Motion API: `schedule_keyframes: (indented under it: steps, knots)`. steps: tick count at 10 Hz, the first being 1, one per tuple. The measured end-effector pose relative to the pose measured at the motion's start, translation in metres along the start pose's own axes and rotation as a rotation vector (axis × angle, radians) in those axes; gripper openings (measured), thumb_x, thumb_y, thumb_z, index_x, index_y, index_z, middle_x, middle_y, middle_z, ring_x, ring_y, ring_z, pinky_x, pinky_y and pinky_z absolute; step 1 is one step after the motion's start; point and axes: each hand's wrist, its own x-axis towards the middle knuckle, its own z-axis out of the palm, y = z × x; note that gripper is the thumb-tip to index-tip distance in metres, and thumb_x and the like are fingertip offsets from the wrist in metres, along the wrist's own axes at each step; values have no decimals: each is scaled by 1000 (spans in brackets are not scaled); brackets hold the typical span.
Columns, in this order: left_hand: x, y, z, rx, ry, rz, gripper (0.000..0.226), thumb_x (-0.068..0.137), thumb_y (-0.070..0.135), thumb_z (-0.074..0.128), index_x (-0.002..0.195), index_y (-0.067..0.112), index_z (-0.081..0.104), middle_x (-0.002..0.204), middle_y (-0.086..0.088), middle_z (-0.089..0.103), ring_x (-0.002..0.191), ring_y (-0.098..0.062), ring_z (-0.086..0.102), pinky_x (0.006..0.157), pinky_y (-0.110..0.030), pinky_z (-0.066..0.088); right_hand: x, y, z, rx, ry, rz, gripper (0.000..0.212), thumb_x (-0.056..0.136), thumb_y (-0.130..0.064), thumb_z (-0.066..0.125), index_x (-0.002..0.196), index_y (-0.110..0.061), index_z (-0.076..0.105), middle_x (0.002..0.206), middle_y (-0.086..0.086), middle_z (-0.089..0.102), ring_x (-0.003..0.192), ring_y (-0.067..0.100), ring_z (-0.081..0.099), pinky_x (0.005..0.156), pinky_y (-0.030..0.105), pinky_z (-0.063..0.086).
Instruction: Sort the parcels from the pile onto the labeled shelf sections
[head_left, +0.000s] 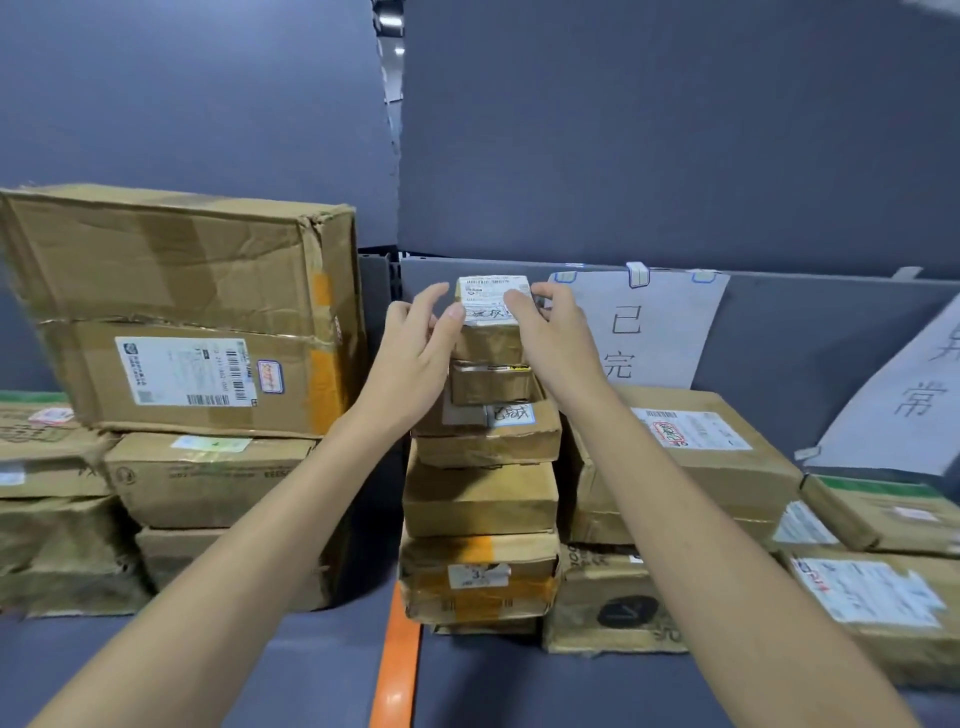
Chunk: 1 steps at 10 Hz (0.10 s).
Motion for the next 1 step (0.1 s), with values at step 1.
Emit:
schedule_keyframes:
  steps: [1]
  knots:
    - [-6,5,-8,2,-53,-15,51,100,46,29,146,23,29,133,-8,40,109,5,37,82,5,24,-9,-5,-7,-54,32,15,50,87,-57,47,126,-26,47,128,1,49,116,17,50,101,42,41]
